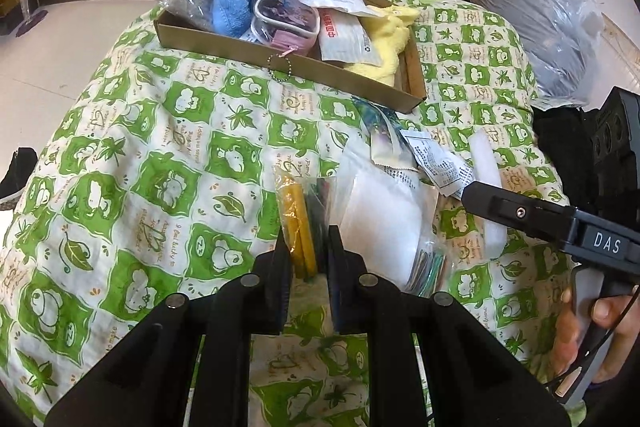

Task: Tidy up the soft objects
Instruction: 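Lift the stick bag with left gripper while right gripper lifts the foam sheet toward the box, then lower the stick bag and foam sheet into the box and open both grippers, then withdraw both grippers from the box toward the packets on the bed cover, then grasp the blue printed packet with left gripper while right gripper grasps white instruction sheet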

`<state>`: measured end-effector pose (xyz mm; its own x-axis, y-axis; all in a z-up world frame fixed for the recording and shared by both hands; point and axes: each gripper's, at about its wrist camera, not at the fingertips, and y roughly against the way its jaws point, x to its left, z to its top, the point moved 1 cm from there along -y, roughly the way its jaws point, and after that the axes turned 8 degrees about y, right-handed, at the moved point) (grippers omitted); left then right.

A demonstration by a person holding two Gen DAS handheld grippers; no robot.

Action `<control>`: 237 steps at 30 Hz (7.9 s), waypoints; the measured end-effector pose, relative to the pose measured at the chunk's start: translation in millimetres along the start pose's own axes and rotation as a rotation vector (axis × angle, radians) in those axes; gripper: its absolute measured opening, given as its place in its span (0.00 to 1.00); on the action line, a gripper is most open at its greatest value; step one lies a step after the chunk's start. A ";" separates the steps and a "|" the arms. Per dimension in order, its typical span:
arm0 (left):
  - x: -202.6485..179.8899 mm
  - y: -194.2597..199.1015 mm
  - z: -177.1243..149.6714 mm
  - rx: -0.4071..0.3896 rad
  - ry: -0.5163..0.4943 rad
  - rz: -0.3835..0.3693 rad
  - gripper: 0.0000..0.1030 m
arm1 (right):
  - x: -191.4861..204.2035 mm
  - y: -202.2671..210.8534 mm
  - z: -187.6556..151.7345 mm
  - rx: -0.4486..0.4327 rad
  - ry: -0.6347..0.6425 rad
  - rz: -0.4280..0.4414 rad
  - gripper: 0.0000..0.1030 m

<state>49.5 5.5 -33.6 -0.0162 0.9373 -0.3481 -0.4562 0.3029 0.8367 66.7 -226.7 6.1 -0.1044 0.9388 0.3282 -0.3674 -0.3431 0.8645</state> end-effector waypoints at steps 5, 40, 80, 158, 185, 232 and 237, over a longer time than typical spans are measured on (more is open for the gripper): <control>-1.9 -2.0 2.9 0.003 -0.005 -0.002 0.12 | -1.9 -4.6 1.3 0.007 -0.002 -0.005 0.71; -28.4 -13.2 55.6 -0.011 -0.096 0.014 0.13 | -8.7 -22.0 32.8 0.005 -0.001 -0.024 0.71; -19.0 -44.1 155.8 0.026 -0.069 -0.009 0.13 | -1.1 -69.7 119.6 0.016 0.078 -0.056 0.71; 35.9 -33.8 75.2 0.068 0.029 -0.083 0.73 | -49.1 -56.1 73.6 0.020 -0.041 -0.072 0.98; -5.7 -57.3 19.3 0.192 -0.100 -0.028 0.73 | -51.9 -78.8 42.5 0.166 0.084 -0.291 0.83; -31.9 -74.0 78.2 0.084 -0.033 0.024 0.22 | -138.8 -0.3 49.0 -0.046 -0.267 0.026 0.10; 22.4 -53.4 74.1 0.087 0.111 0.000 0.22 | -134.2 2.7 46.9 -0.056 -0.263 0.024 0.10</control>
<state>139.4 23.1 -54.7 -0.1172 0.9139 -0.3887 -0.3771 0.3211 0.8687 123.1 -355.1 -17.7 0.1271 0.8879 0.4421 -0.4194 -0.3558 0.8352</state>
